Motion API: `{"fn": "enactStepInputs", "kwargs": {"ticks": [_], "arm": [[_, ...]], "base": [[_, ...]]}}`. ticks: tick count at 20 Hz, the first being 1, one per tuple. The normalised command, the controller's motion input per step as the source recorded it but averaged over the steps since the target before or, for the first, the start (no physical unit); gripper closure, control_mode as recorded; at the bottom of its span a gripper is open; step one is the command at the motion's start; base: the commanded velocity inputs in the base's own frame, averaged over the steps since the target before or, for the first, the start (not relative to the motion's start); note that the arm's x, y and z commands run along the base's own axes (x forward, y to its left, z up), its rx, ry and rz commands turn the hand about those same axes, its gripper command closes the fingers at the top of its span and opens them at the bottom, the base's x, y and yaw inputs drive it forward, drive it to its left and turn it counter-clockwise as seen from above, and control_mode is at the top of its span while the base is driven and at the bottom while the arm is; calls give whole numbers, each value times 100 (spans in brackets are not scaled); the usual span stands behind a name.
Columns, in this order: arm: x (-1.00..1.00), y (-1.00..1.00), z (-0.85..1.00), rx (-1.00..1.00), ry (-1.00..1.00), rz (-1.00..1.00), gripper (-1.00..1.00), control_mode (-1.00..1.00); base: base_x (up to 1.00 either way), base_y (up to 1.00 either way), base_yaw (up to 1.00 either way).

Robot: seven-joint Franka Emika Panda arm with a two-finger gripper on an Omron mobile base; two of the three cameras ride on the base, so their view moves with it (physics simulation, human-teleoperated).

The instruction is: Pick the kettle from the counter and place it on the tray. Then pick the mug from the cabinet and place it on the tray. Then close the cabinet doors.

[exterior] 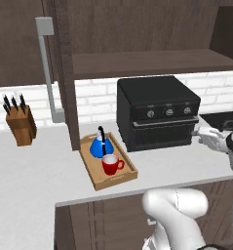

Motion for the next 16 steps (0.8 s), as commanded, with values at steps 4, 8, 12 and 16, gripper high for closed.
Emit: {"fn": "enactStepInputs", "kwargs": {"ticks": [4,8,12,16], "arm": [[0,-78,11,16,0,-8,-100,-100],[0,-74,0,16,0,-9,-100,-100],[0,-57,0,13,0,-8,-100,-100],[0,-40,1,12,-4,-1,100,-100]], "base": [[0,0,0],[0,0,0],[0,0,0],[0,0,0]]}}
